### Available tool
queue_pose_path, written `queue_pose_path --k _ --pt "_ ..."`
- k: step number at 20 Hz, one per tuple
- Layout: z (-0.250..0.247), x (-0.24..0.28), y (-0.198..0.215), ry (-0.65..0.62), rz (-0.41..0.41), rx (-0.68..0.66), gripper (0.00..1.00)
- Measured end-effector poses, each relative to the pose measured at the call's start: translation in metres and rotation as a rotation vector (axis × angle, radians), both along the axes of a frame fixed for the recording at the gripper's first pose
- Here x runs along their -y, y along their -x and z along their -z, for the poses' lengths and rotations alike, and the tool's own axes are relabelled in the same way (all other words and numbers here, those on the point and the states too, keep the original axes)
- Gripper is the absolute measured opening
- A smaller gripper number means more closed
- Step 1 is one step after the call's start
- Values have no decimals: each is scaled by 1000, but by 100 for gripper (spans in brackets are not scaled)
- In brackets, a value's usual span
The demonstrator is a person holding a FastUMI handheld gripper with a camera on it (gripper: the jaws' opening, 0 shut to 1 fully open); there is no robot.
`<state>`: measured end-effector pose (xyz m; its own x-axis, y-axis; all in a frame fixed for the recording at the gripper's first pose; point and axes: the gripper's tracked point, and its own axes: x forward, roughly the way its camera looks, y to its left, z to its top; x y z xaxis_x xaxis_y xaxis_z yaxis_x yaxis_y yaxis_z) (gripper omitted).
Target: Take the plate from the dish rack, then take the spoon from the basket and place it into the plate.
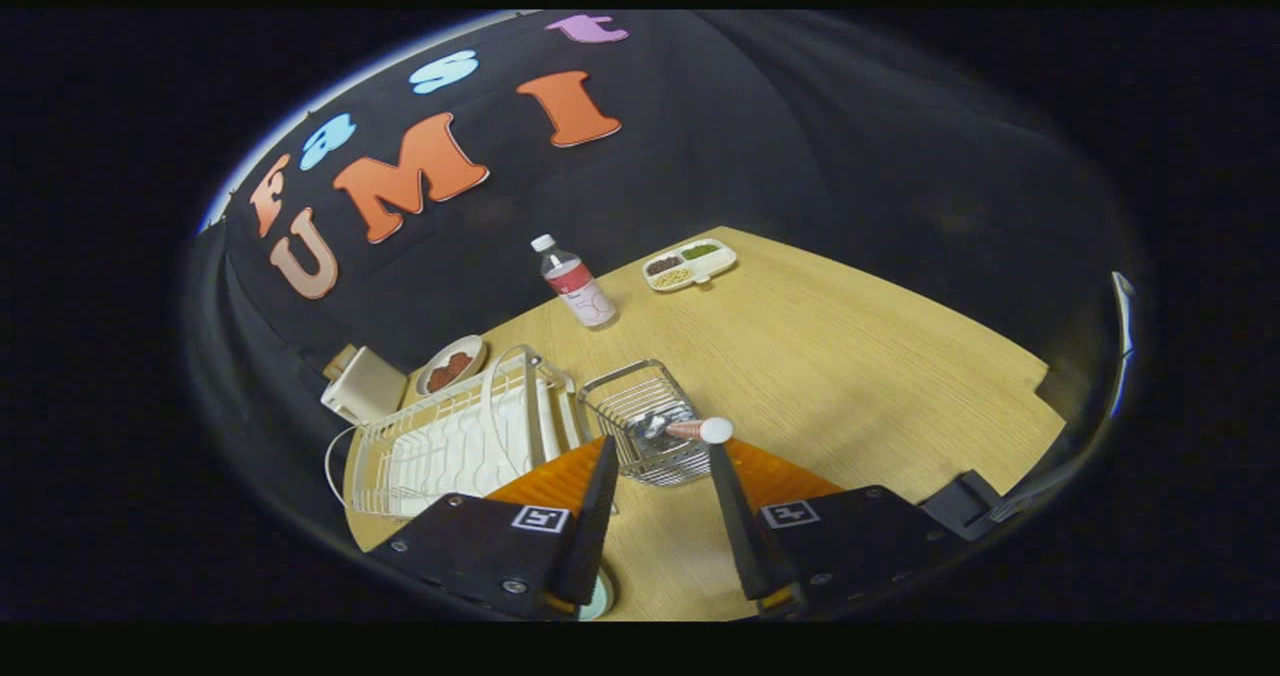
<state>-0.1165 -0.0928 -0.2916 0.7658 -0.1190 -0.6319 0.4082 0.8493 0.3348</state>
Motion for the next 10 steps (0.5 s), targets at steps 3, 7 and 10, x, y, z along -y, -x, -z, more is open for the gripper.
queue_pose_path --k 3,7,10 --pt "8 8 -4 62 2 -21 45" --pt "8 12 -9 57 24 -7 44" --pt "-3 13 -15 124 14 28 31"
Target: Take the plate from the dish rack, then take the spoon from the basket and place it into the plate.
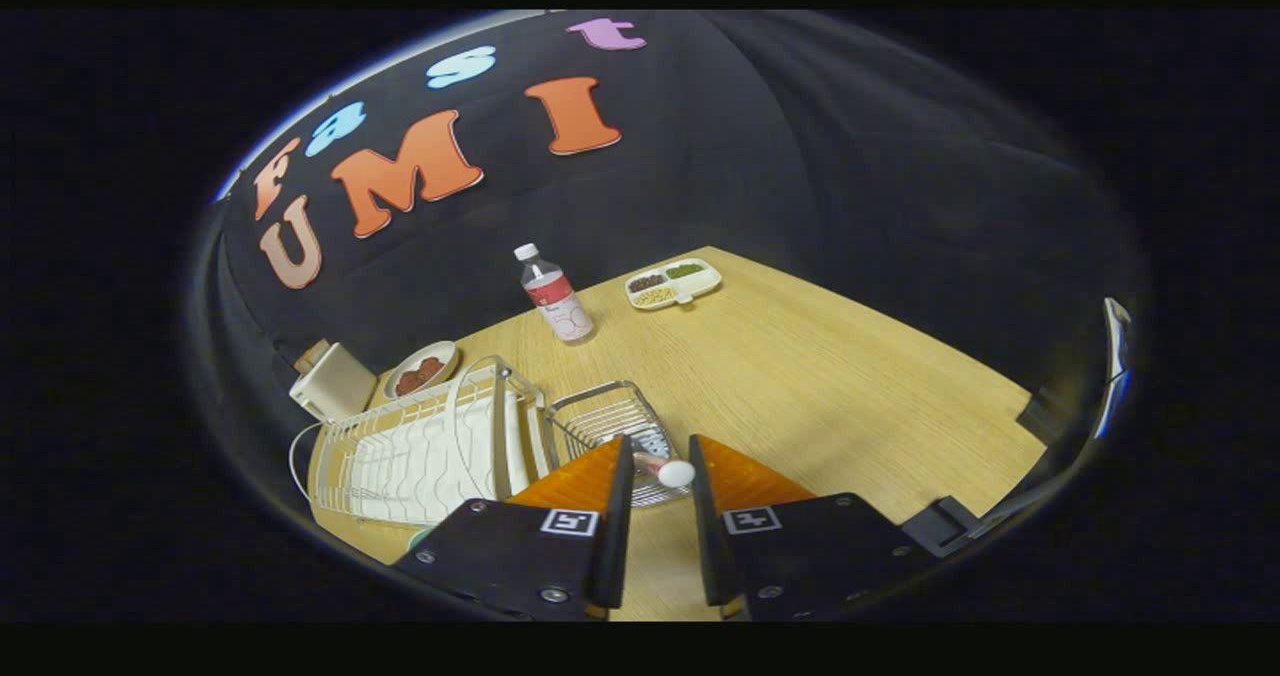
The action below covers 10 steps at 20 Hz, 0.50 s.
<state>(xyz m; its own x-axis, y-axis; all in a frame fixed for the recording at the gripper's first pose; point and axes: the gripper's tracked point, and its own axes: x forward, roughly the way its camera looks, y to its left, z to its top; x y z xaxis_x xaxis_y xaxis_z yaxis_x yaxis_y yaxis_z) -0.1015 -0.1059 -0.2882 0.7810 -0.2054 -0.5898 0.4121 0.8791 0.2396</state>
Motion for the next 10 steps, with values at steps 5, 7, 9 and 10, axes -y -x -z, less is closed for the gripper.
queue_pose_path --k 5,7,9,10 --pt "-18 -14 -9 70 -70 9 13" --pt "-28 -22 -10 66 -98 6 12" --pt "-42 -25 -13 55 -105 29 11" --pt "-48 -26 -13 54 -108 36 11"
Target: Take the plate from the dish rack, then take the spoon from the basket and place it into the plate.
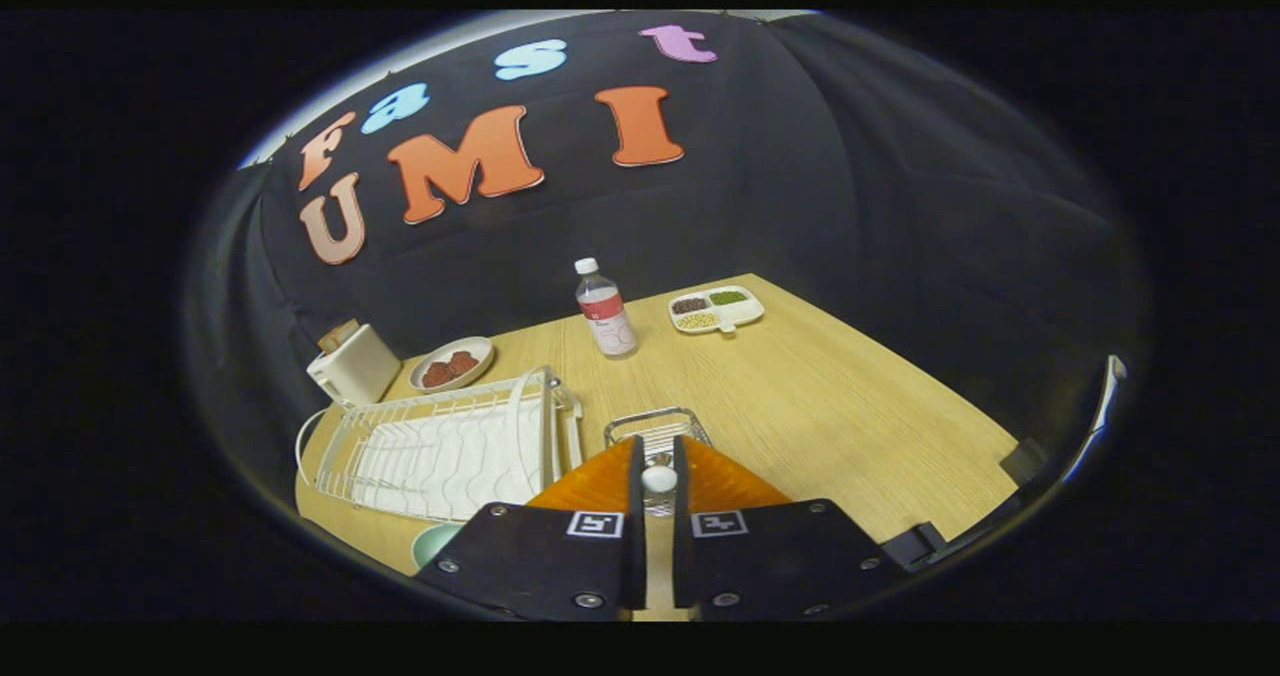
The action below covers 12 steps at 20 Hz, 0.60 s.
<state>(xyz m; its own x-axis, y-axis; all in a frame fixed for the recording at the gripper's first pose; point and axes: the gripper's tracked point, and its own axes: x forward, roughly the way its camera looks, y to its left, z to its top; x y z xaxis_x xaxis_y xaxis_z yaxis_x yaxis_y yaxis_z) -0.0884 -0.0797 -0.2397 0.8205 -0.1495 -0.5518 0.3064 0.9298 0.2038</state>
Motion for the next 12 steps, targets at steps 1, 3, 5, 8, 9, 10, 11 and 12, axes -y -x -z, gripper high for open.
queue_pose_path --k 1,3,5,8,9,10,11,12 --pt "-6 1 1 3 -1 6 11" --pt "-19 -2 3 -9 -26 11 10" --pt "-34 -3 3 -20 -48 26 10" --pt "-53 -1 8 -10 -59 49 11" --pt "-58 -1 10 -10 -66 59 10" --pt "-64 -5 13 -19 -77 66 10" --pt "-69 -6 15 -27 -82 73 10" --pt "-72 -8 18 -32 -88 79 11"
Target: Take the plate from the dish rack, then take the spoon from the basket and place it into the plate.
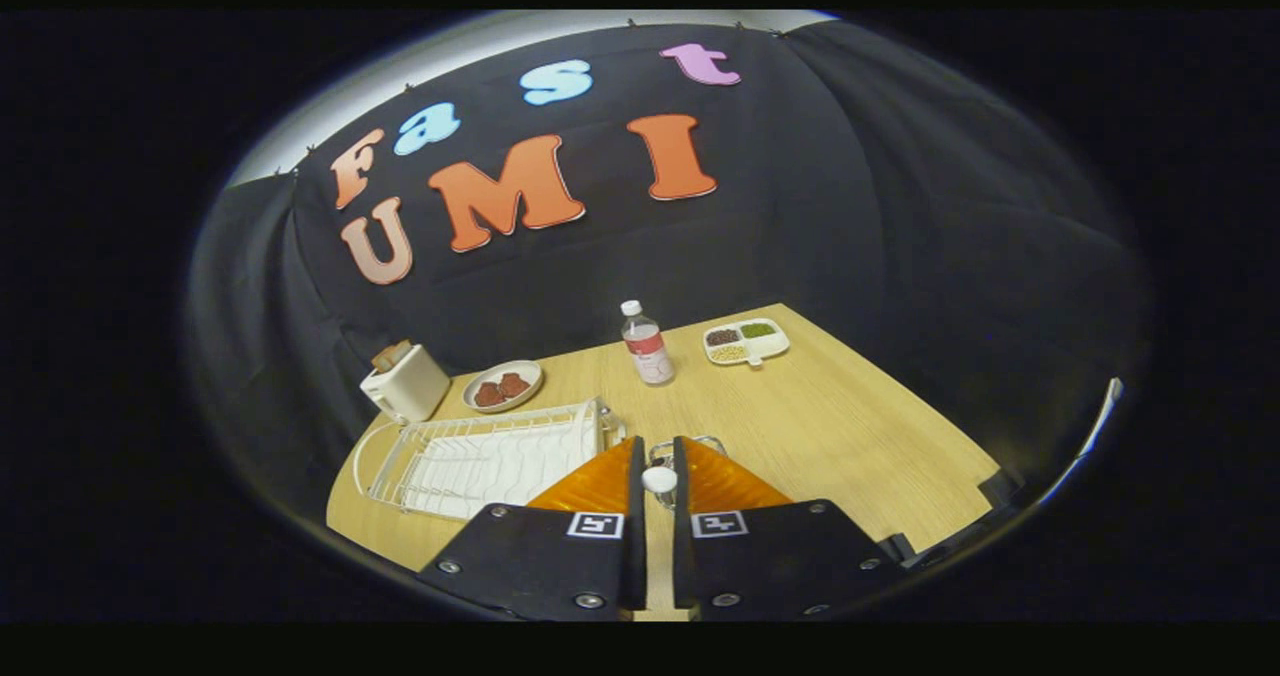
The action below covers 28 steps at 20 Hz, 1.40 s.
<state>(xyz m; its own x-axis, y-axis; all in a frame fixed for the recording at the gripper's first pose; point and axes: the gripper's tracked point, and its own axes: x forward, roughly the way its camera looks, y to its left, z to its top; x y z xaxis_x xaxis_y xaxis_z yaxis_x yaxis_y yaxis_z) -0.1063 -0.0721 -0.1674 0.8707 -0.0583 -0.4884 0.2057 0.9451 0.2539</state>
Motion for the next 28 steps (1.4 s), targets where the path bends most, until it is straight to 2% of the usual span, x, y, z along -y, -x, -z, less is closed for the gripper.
queue_pose_path --k 6,11,22,28 --pt "-12 -19 21 -66 -67 16 10" --pt "-1 -39 34 -91 -111 -12 10" --pt "13 -104 49 -137 -307 -62 10" --pt "42 -134 50 -126 -383 -129 10"
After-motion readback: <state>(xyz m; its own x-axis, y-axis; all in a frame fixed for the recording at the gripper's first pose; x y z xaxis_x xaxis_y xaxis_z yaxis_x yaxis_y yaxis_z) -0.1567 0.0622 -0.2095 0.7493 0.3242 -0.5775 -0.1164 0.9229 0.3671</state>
